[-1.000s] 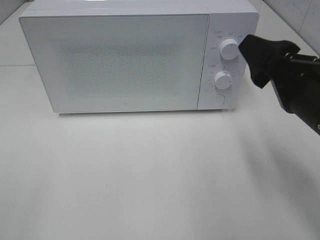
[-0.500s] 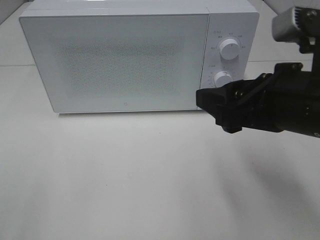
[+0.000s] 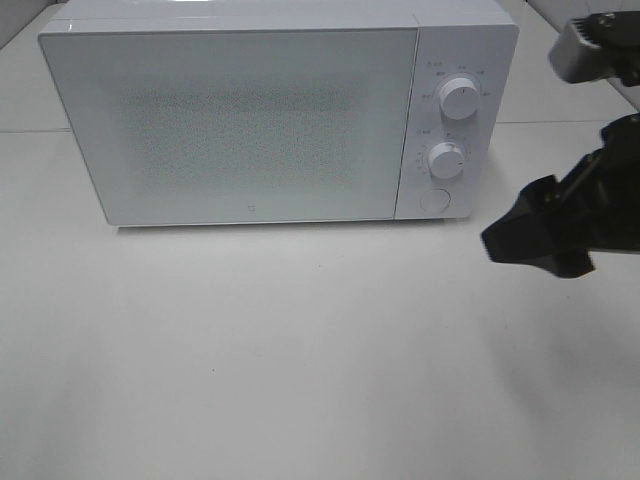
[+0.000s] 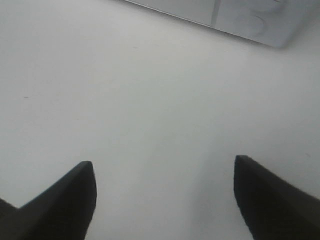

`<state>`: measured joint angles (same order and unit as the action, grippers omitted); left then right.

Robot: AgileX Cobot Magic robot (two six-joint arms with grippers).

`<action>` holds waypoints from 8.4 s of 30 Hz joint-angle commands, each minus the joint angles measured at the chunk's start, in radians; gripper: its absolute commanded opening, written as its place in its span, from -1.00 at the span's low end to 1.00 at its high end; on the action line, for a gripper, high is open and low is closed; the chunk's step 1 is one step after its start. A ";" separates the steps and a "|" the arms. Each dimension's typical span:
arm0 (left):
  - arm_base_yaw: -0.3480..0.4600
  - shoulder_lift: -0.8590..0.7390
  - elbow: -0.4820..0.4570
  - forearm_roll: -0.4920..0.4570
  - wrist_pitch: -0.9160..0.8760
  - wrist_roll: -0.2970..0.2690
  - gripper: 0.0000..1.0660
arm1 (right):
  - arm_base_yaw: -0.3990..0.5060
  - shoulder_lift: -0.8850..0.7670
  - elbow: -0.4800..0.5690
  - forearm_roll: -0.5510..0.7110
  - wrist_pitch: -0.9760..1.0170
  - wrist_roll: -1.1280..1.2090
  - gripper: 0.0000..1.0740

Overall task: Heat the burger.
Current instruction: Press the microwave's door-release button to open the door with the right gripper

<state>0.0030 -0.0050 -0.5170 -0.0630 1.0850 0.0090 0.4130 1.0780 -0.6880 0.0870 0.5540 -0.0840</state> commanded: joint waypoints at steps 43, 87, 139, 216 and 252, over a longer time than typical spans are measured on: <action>-0.006 -0.015 0.000 0.005 -0.014 -0.002 0.89 | -0.390 -0.992 0.158 -0.148 0.477 0.035 0.42; -0.006 -0.015 0.000 0.005 -0.014 -0.002 0.89 | -0.390 -1.108 0.192 -0.156 0.405 0.076 0.42; -0.006 -0.015 0.000 0.005 -0.014 -0.002 0.89 | -0.390 0.143 0.489 -0.152 -1.518 0.084 -1.00; -0.006 -0.015 0.000 0.005 -0.014 -0.002 0.89 | -0.005 0.928 0.065 0.081 -1.480 1.472 -1.00; -0.006 -0.015 0.000 0.005 -0.014 -0.002 0.89 | -0.024 1.009 -0.055 0.191 -1.437 1.376 -1.00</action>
<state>0.0030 -0.0050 -0.5170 -0.0620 1.0850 0.0090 0.4030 2.0900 -0.7310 0.2710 -0.8830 1.3210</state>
